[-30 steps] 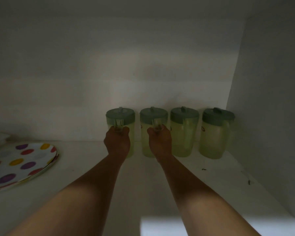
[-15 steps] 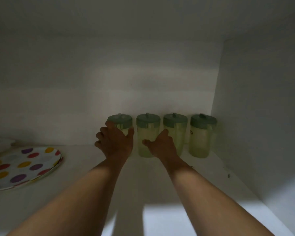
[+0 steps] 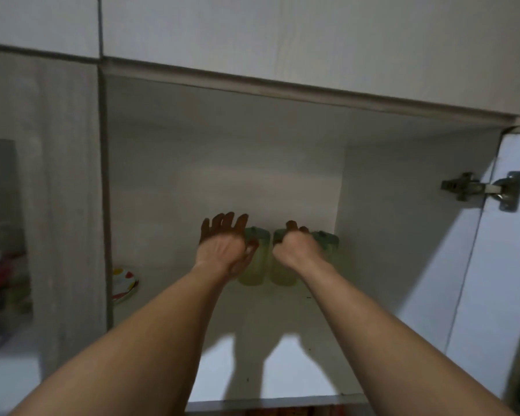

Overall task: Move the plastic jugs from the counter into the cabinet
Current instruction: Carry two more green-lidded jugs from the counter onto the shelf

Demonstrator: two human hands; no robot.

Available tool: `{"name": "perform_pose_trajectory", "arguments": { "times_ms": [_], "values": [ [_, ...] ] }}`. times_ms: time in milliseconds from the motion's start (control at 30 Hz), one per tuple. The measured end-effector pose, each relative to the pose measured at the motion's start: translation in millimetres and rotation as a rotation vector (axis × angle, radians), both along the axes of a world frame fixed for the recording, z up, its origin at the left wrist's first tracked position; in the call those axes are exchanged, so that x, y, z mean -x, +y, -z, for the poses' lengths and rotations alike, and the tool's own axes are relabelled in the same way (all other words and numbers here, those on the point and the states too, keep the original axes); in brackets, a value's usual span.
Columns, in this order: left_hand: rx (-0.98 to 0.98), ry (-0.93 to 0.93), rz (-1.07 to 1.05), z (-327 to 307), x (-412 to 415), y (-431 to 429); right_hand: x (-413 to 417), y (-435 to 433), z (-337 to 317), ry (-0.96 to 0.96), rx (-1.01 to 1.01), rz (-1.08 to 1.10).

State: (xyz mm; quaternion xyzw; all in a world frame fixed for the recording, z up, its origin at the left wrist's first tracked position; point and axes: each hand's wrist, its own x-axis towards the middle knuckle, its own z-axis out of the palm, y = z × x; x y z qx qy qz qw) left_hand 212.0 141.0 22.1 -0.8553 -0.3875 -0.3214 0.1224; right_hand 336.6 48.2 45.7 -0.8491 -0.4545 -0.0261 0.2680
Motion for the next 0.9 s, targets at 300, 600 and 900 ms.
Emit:
{"name": "perform_pose_trajectory", "arguments": {
  "times_ms": [300, 600, 900],
  "values": [
    [-0.094, -0.102, 0.016, -45, 91, -88, 77, -77, -45, -0.119, -0.113, -0.117],
    [-0.134, -0.062, -0.243, -43, 246, -167, 201, -126, -58, -0.149, -0.146, -0.371],
    [0.002, -0.078, -0.625, -4, 437, -237, 379, -137, -31, -0.090, -0.158, -0.696]
  ]
}}
